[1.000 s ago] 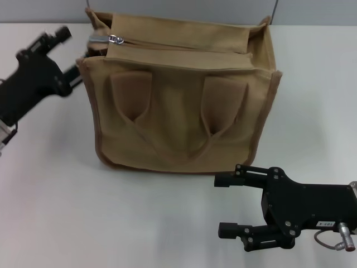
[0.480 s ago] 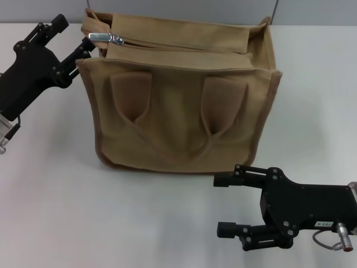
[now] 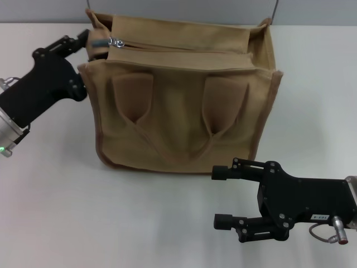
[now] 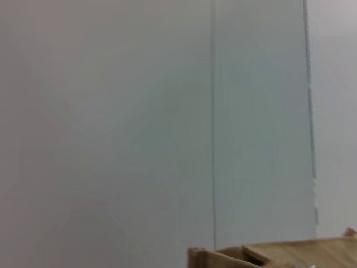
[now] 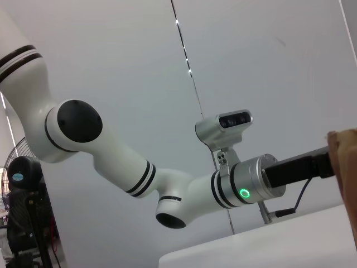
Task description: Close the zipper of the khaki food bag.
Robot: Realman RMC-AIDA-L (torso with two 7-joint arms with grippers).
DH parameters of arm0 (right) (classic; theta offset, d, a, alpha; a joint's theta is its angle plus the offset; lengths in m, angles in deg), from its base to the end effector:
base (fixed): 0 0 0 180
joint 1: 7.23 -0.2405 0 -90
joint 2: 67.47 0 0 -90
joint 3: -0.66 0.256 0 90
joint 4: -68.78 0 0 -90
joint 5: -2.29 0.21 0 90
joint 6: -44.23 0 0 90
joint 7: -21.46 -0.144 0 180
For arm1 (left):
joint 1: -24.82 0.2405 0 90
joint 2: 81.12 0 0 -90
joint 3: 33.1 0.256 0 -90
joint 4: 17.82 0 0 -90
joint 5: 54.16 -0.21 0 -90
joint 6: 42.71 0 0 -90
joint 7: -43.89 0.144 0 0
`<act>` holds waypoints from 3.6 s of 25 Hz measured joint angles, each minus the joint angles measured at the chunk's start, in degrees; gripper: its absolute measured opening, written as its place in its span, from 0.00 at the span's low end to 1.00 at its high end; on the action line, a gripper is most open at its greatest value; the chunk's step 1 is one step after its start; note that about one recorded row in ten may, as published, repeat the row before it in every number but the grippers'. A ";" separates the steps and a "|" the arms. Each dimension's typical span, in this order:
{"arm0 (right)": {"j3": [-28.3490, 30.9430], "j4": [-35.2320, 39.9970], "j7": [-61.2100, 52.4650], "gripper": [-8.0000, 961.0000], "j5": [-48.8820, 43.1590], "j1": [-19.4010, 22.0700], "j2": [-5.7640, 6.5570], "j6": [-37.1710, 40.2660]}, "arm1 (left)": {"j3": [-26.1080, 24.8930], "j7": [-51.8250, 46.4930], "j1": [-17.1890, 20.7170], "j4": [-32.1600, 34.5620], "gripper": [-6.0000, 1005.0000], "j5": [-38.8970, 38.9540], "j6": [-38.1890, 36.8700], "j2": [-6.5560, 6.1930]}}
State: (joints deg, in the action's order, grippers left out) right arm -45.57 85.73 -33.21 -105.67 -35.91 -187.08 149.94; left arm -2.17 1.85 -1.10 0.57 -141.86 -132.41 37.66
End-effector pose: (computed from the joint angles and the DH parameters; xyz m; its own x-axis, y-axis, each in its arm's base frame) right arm 0.2441 0.2449 -0.0504 0.6849 -0.2217 -0.6941 -0.1830 -0.9744 0.1306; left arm -0.2826 0.3157 0.0111 0.6494 -0.1085 0.7526 0.4706 -0.7200 -0.5099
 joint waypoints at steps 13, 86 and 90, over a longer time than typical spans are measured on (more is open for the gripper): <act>0.00 0.03 0.00 0.85 0.33 -0.18 0.00 -0.07 | 0.50 0.03 0.01 -1.08 0.69 7.88 1.42 0.34; 3.13 -26.27 87.56 0.85 33.40 -18.84 -0.35 -13.56 | 1.50 -7.54 -4.41 -10.01 0.03 9.78 -11.96 0.38; 3.62 -27.82 91.86 0.85 33.30 -19.71 -0.36 -14.04 | 1.57 -9.13 -7.13 -11.28 0.03 9.56 -10.37 0.40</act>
State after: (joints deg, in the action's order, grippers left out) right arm -41.95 57.90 58.65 -72.37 -55.62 -187.44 135.90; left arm -0.60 -7.27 -8.22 -10.71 -132.30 -142.77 38.06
